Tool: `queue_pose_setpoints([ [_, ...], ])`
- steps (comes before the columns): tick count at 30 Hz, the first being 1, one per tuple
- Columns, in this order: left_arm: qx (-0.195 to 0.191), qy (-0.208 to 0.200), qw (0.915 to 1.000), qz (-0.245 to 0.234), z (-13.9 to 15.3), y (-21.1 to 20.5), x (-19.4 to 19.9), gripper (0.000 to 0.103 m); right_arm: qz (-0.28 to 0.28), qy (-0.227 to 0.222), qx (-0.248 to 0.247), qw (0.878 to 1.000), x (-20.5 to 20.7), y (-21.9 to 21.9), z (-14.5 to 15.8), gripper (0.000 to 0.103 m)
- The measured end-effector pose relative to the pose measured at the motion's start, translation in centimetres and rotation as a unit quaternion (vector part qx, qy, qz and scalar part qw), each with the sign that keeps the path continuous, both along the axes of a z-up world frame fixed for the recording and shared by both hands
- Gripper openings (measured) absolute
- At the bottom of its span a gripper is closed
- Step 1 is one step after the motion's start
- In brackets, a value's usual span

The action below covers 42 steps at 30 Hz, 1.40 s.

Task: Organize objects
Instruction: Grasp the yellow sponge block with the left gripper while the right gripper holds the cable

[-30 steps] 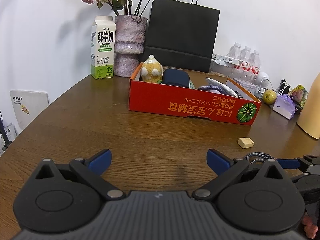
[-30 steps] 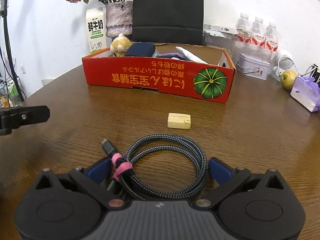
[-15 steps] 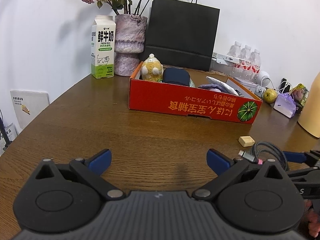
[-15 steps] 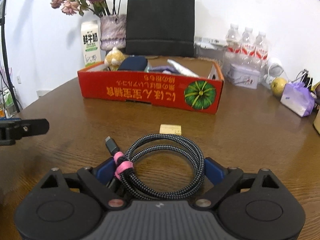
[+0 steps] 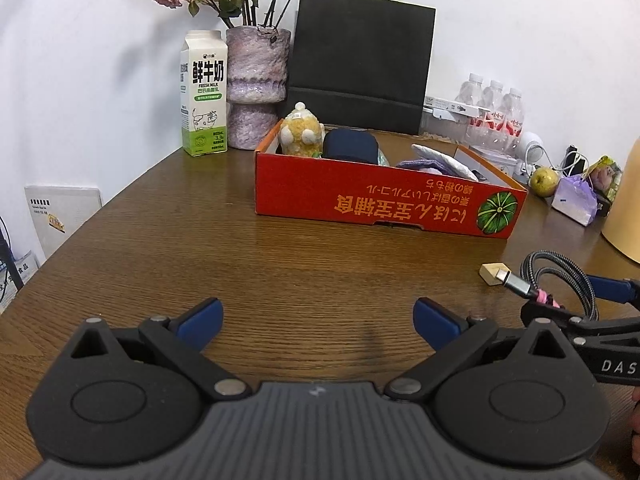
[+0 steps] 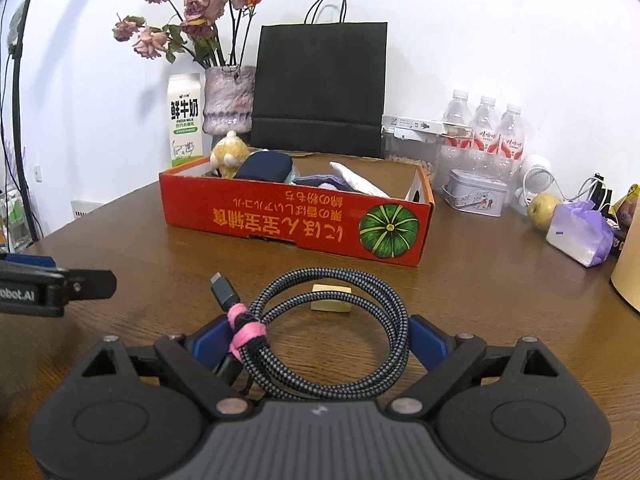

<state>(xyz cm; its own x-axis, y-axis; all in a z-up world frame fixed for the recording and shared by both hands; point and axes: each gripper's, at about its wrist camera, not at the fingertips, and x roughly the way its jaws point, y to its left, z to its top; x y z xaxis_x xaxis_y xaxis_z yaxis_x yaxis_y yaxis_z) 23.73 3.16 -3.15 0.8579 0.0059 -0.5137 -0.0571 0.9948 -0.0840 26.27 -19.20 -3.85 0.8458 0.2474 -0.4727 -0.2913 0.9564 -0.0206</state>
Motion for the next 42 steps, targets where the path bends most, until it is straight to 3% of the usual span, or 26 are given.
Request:
queue_pose_setpoints([
  [34, 0.038, 0.054, 0.9961, -0.060, -1.3, -11.7, 5.2, 0.103, -0.082, -0.028, 0.016, 0.996, 2.5, -12.9, 0.3, 0.092],
  [42, 0.042, 0.054, 0.9967, -0.044, -1.6, -15.2, 8.2, 0.103, -0.104, -0.019, 0.025, 0.994, 3.3, -15.6, 0.2, 0.092],
])
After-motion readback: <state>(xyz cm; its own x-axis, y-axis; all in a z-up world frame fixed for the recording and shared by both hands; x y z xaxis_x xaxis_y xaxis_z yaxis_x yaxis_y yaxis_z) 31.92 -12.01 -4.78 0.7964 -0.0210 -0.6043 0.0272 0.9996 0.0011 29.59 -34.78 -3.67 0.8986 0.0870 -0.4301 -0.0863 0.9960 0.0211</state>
